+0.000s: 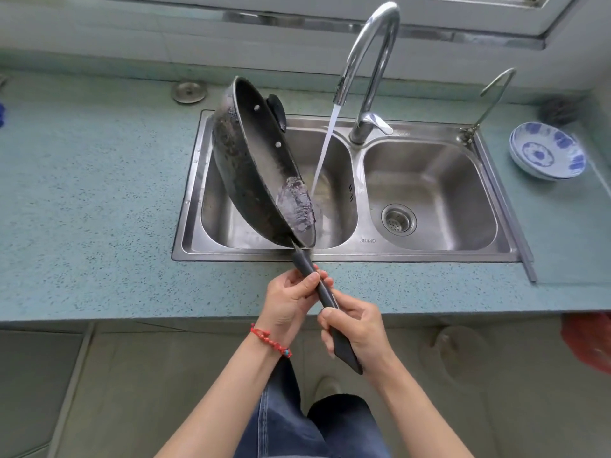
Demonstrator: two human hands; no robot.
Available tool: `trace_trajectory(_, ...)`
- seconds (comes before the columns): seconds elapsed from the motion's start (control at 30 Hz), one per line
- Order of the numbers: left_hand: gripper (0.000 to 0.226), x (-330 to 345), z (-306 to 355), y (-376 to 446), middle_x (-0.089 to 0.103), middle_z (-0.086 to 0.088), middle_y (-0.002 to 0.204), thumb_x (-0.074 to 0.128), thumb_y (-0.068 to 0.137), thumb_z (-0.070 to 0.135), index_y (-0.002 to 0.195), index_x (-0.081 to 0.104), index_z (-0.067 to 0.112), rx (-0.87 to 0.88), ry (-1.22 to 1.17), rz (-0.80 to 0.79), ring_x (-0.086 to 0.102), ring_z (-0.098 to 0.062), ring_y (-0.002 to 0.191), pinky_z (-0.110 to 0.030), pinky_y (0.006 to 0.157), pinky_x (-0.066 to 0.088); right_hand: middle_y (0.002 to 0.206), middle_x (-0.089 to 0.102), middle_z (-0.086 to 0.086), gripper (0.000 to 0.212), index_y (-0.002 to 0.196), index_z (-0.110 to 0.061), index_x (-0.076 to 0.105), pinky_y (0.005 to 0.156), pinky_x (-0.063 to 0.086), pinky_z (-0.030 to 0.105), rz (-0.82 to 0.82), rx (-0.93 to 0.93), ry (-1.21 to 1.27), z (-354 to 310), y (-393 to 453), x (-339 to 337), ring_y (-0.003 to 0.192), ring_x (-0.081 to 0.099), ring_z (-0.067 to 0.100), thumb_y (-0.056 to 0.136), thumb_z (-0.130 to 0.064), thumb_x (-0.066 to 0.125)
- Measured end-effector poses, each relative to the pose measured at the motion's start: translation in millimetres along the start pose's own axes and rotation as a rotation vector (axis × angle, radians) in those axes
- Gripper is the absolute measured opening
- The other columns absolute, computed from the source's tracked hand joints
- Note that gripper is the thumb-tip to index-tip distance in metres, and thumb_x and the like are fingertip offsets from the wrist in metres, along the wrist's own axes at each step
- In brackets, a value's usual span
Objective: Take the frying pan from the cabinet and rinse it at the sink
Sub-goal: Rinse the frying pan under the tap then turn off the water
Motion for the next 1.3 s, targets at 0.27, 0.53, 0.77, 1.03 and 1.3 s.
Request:
trace_trajectory(0.27,0.01,5,12,-5,0.067,0.001,0.055,0.058,0.078,-0.008,0.074,0.057,0.001,0.216,0.213,0.114,0.066,-0.011,0.057,-0.021,0.059,0.054,0.048,0.055,0.007,0.006,0.07,-0.007,0.058,0.044,0.045,0.022,-0.144,0.039,-0.235,-19,3,-2,0.036,0.049,0.019,0.074,-0.006,0.053)
trace_trajectory(0.53,0.015,9,20,-8,0.067,0.006,0.054,0.064,0.077,-0.003,0.07,0.057,0.008,0.312,0.373,0.208,0.064,-0.022,0.068,-0.041,0.079,0.052,0.042,0.05,0.002,0.025,0.061,-0.009,0.055,0.045,0.042,0.024,-0.051,0.053,-0.3,-26,7,-3,0.039,0.045,0.02,0.079,0.007,0.05)
trace_trajectory(0.77,0.007,1,23,-6,0.06,-0.012,0.074,0.064,0.077,0.0,0.077,0.058,0.004,0.252,0.299,0.211,0.059,-0.024,0.076,-0.036,0.075,0.051,0.052,0.047,0.012,0.003,0.068,-0.003,0.056,0.038,0.041,0.022,-0.077,0.072,-0.01,-18,8,14,0.038,0.043,0.017,0.07,-0.005,0.055)
trace_trajectory(1.03,0.019,16,19,-10,0.057,-0.017,0.077,0.064,0.065,0.015,0.076,0.057,0.001,0.026,0.023,0.061,0.065,-0.012,0.053,-0.015,0.03,0.039,0.063,0.051,0.009,0.011,0.08,0.001,0.049,0.037,0.043,0.023,-0.13,0.136,0.32,-16,2,21,0.044,0.047,0.014,0.072,-0.005,0.054)
trace_trajectory(1.3,0.009,19,18,-11,0.054,-0.018,0.077,0.055,0.082,0.003,0.085,0.054,-0.004,0.063,0.111,0.095,0.052,-0.007,0.032,-0.014,0.03,0.037,0.067,0.053,0.015,0.009,0.078,0.002,0.054,0.042,0.049,0.026,-0.173,0.156,0.07,-22,6,10,0.046,0.051,0.016,0.074,-0.006,0.052)
Point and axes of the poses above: each hand's wrist, its own y-axis towards the middle knuckle, its own x-axis out of the palm, z = x × y, the point moved 5 cm from there along y, towards the middle knuckle
